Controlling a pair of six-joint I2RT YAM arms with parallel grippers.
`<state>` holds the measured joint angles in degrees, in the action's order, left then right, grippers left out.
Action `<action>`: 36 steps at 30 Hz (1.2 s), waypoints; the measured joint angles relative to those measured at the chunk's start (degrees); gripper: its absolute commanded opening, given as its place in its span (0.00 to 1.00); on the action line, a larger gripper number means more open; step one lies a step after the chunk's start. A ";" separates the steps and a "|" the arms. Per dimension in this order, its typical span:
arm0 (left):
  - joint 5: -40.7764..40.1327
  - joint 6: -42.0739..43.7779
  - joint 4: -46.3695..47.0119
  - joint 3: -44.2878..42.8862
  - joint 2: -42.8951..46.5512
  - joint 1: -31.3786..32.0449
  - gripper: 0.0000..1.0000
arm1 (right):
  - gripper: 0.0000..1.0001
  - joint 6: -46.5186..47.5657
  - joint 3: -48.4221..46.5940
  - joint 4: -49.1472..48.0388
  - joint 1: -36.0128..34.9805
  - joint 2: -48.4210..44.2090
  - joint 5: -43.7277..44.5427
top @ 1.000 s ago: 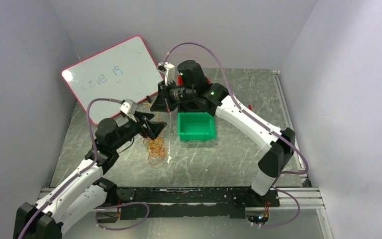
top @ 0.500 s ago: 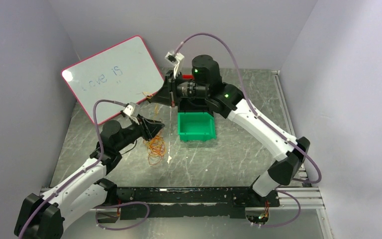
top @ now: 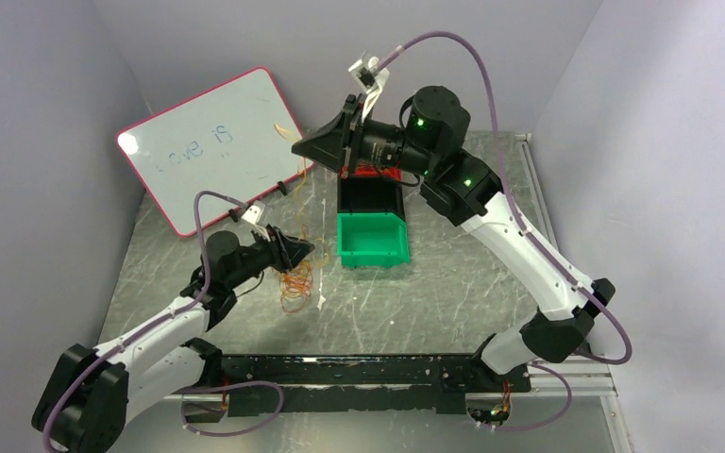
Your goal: Untangle the cables
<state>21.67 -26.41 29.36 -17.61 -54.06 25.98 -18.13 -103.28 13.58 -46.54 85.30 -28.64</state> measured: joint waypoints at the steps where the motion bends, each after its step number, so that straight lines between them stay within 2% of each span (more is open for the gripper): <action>1: 0.00 0.00 0.28 0.20 -0.48 0.00 0.32 | 0.00 0.07 -0.85 -0.17 0.00 0.00 0.13; 10: -0.07 0.02 2.49 2.29 -5.01 0.00 0.32 | 0.00 0.52 -7.58 -1.14 0.09 -0.09 1.18; 17: -0.55 0.00 3.52 3.34 -7.43 0.00 0.32 | 0.00 1.27 -8.83 -1.25 0.11 -1.49 2.99; 24: -1.03 -0.07 4.33 4.24 -8.74 0.00 0.32 | 0.00 3.76 -10.36 1.38 0.15 -2.47 8.68; 29: -2.23 -0.57 3.06 4.70 -7.39 0.00 0.36 | 0.00 5.20 -10.40 4.72 0.31 -2.60 14.01; 36: -7.32 -1.68 -4.94 3.93 0.11 0.00 0.42 | 0.00 6.47 -10.40 9.62 1.49 -2.51 20.44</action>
<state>14.35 -28.10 24.43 -13.67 -53.95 25.98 -11.66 -113.69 23.20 -45.06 82.78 -8.21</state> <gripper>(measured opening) 0.407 0.016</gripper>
